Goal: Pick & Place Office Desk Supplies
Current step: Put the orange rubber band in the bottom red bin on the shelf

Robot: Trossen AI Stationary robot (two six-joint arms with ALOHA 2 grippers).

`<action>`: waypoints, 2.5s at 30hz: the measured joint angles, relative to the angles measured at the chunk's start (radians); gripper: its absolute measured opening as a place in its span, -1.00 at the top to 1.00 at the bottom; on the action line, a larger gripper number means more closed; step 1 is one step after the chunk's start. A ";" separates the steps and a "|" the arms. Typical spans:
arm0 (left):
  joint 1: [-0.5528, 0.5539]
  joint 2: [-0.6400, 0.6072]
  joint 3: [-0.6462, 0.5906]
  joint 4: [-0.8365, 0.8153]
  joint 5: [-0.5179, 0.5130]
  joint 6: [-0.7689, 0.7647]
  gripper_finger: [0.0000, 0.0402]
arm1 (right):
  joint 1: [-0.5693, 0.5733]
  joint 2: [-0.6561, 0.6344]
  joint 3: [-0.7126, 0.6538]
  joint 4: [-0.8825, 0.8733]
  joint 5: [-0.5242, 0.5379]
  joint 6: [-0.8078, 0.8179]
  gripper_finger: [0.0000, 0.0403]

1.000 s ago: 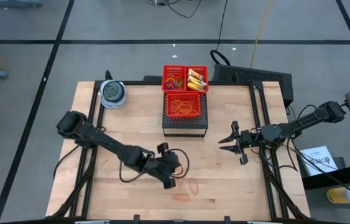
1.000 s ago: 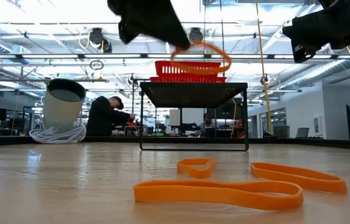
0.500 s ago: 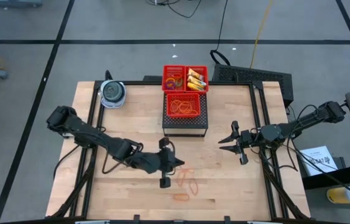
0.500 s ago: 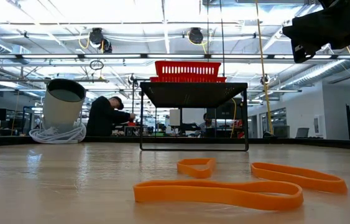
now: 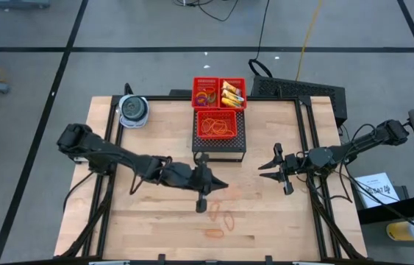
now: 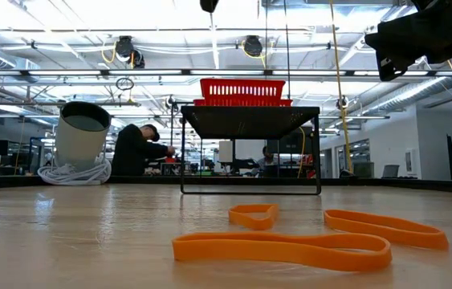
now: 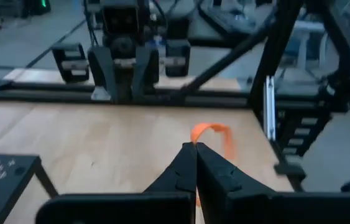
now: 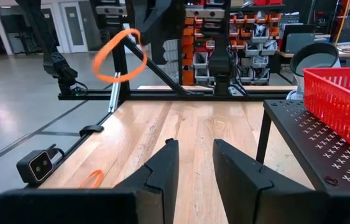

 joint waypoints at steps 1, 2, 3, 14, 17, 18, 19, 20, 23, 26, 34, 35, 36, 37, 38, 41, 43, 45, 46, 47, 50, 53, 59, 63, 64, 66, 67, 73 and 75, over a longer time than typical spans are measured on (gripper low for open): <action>0.010 0.000 -0.012 0.032 0.004 0.001 0.99 | 0.000 0.000 0.000 0.000 0.000 0.000 0.56; 0.020 0.000 -0.019 0.049 0.008 0.001 0.98 | 0.000 0.000 0.000 0.000 0.000 0.000 0.56; 0.031 0.000 -0.022 0.054 0.009 0.003 0.98 | 0.000 0.000 0.000 0.000 0.001 0.000 0.56; 0.217 -0.049 -0.022 0.057 0.067 0.042 0.99 | 0.000 0.000 0.000 -0.001 0.001 0.000 0.56; 0.272 -0.083 -0.022 0.033 0.083 0.044 0.97 | 0.000 0.000 0.000 -0.003 0.001 0.000 0.56; 0.288 -0.097 -0.022 0.020 0.085 0.045 0.97 | 0.000 0.000 0.000 -0.006 0.001 0.000 0.56; 0.304 -0.115 -0.022 -0.002 0.087 0.048 0.97 | 0.000 0.000 0.000 -0.007 0.001 0.000 0.56; 0.318 -0.133 -0.022 -0.024 0.088 0.054 0.98 | 0.000 0.000 0.000 -0.008 0.001 -0.001 0.56; 0.356 -0.186 -0.022 -0.072 0.092 0.075 0.97 | 0.000 0.000 0.000 -0.008 0.001 -0.003 0.56; 0.388 -0.235 -0.022 -0.111 0.126 0.083 0.98 | 0.000 0.000 0.000 -0.008 0.001 -0.003 0.56; 0.407 -0.324 -0.039 -0.218 0.116 0.099 0.99 | 0.000 0.000 0.000 -0.015 0.000 0.000 0.56; 0.407 -0.334 -0.058 -0.211 0.113 0.096 0.98 | 0.000 0.000 0.000 -0.015 0.000 0.000 0.56; 0.407 -0.346 -0.081 -0.194 0.112 0.087 0.98 | 0.000 0.000 0.000 -0.015 0.000 0.000 0.56; 0.407 -0.359 -0.105 -0.175 0.110 0.082 0.98 | 0.000 0.000 0.000 -0.015 0.000 0.000 0.56; 0.407 -0.375 -0.138 -0.150 0.103 0.076 0.99 | 0.000 0.000 0.000 -0.015 -0.001 0.000 0.56; 0.407 -0.430 -0.266 -0.019 0.092 0.038 0.98 | 0.000 0.000 0.000 -0.015 -0.001 0.008 0.56; 0.407 -0.479 -0.364 0.062 0.069 0.012 0.99 | 0.000 0.000 0.000 -0.015 -0.001 0.014 0.56; 0.407 -0.528 -0.453 0.155 0.043 -0.009 0.99 | 0.000 0.000 0.000 -0.015 -0.001 0.016 0.56; 0.407 -0.558 -0.498 0.183 0.014 -0.018 0.98 | 0.000 0.000 0.000 -0.015 -0.001 0.016 0.56; 0.407 -0.587 -0.537 0.208 -0.015 -0.025 0.98 | 0.000 0.000 0.000 -0.015 0.000 0.016 0.56; 0.407 -0.673 -0.631 0.276 -0.090 -0.043 0.99 | 0.000 0.000 0.000 -0.015 0.002 0.016 0.56; 0.407 -0.750 -0.685 0.302 -0.156 -0.044 0.98 | 0.000 0.000 0.000 -0.015 0.002 0.008 0.56; 0.398 -0.755 -0.696 0.292 -0.205 -0.099 0.98 | 0.000 0.000 0.000 -0.014 0.003 0.000 0.56; 0.399 -0.680 -0.652 0.294 -0.234 -0.092 0.99 | 0.000 0.000 0.000 -0.014 0.004 0.000 0.56; 0.399 -0.658 -0.633 0.292 -0.242 -0.083 0.99 | 0.000 0.000 0.000 -0.014 0.004 0.000 0.56; 0.401 -0.609 -0.585 0.295 -0.251 -0.059 0.98 | 0.000 0.000 0.000 -0.014 0.004 0.000 0.56; 0.404 -0.585 -0.559 0.286 -0.252 -0.048 0.99 | 0.000 0.000 0.000 -0.014 0.004 0.000 0.56; 0.422 -0.416 -0.376 0.151 -0.243 -0.016 0.99 | 0.000 0.000 0.000 -0.014 0.004 0.000 0.56; 0.433 -0.361 -0.315 0.109 -0.241 -0.015 0.99 | 0.000 0.000 0.000 -0.014 0.003 0.000 0.56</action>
